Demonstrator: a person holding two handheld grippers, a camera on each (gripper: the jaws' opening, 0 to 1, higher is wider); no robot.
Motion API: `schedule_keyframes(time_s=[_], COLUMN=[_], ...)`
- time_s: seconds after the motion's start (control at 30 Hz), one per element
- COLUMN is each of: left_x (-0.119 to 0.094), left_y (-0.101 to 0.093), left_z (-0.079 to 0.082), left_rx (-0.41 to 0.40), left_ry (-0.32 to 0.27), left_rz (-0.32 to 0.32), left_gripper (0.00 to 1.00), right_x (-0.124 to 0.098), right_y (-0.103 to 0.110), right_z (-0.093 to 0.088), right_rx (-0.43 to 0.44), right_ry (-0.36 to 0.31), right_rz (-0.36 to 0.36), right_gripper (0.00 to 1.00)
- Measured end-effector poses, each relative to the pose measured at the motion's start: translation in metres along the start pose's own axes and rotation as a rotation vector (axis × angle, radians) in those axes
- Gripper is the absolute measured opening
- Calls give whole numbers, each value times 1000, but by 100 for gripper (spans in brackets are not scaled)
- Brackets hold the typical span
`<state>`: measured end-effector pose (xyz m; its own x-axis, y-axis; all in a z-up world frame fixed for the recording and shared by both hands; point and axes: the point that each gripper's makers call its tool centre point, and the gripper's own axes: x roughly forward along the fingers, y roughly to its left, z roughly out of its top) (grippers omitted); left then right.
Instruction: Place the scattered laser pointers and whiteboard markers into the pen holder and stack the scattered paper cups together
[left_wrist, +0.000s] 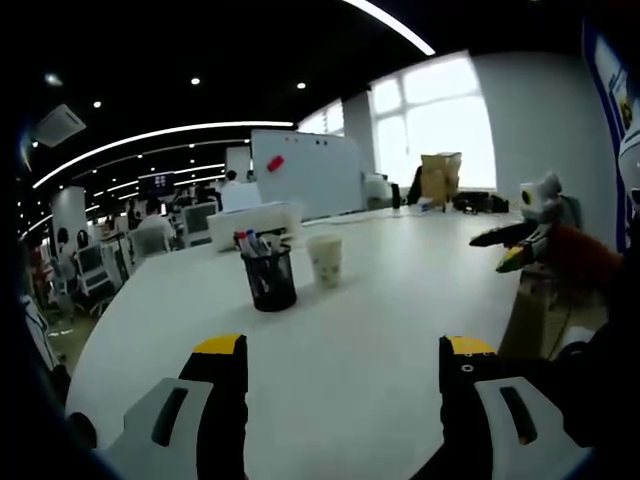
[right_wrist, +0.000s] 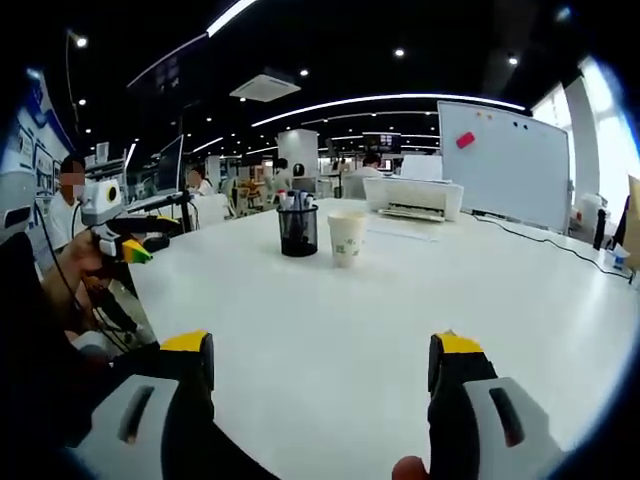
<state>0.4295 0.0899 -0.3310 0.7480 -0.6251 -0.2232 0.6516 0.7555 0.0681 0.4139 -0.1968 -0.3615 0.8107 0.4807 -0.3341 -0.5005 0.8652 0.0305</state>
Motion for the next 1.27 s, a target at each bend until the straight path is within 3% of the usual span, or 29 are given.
schedule_keyframes(time_s=[1.27], left_x=[-1], left_y=[-1], left_z=[1], left_rx=[3], left_ry=[0], left_rz=[-2], left_gripper=[81], right_x=[-3], right_y=[1], right_z=[-1], right_rx=[-3], right_ry=[6], right_rz=[0], right_gripper=[84])
